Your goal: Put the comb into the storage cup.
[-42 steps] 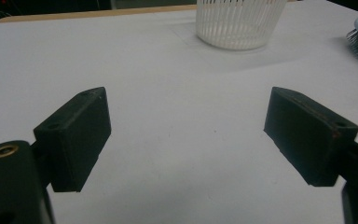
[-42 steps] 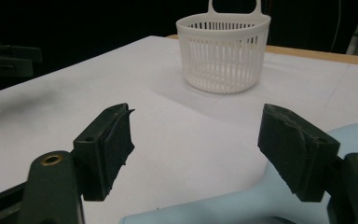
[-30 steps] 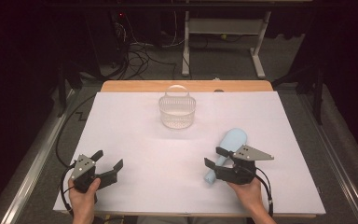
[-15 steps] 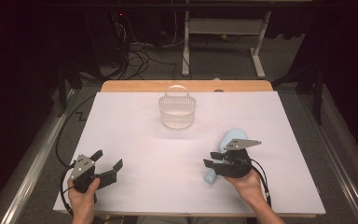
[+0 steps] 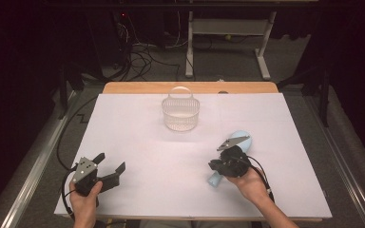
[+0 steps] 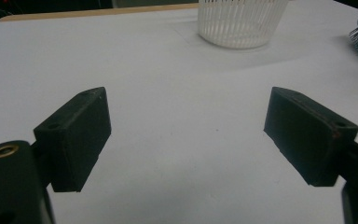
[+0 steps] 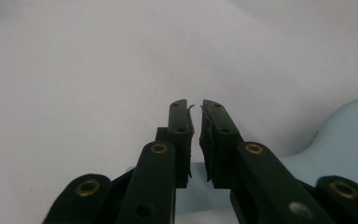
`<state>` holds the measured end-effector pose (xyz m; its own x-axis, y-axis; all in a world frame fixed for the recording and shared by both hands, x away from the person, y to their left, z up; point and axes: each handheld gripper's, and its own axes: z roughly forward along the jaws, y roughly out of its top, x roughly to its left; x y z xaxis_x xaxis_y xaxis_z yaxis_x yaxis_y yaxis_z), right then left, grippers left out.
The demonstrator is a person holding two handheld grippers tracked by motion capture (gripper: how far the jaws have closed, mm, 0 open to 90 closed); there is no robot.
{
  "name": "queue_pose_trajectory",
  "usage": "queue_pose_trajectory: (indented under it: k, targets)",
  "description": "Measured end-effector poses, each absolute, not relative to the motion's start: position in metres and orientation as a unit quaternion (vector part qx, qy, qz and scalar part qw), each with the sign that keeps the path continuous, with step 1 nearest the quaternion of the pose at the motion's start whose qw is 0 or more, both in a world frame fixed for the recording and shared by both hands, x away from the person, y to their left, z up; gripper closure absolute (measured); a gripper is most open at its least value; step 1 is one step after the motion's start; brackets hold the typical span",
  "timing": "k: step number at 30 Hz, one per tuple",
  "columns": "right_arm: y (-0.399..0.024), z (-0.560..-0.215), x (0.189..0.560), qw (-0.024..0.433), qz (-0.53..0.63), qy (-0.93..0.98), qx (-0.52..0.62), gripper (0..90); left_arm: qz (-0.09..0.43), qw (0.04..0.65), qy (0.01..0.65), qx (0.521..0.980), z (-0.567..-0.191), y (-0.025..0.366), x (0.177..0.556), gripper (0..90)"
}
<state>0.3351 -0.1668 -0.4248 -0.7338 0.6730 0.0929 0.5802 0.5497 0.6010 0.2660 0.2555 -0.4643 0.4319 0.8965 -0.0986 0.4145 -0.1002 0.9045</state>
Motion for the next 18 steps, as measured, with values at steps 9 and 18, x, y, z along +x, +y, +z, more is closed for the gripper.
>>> queue_pose_trajectory:
  k: [9, 18]
  targets:
    - [-0.156, -0.428, 0.340, 0.063, 0.279, 0.893, 0.348, 87.5, 0.251, 0.479, 0.469, 0.698, -0.464, 0.256, 0.266, 15.4]
    - [-0.153, -0.431, 0.340, 0.059, 0.260, 0.899, 0.347, 88.7, 0.251, 0.479, 0.469, 0.698, -0.464, 0.255, 0.266, 15.4]
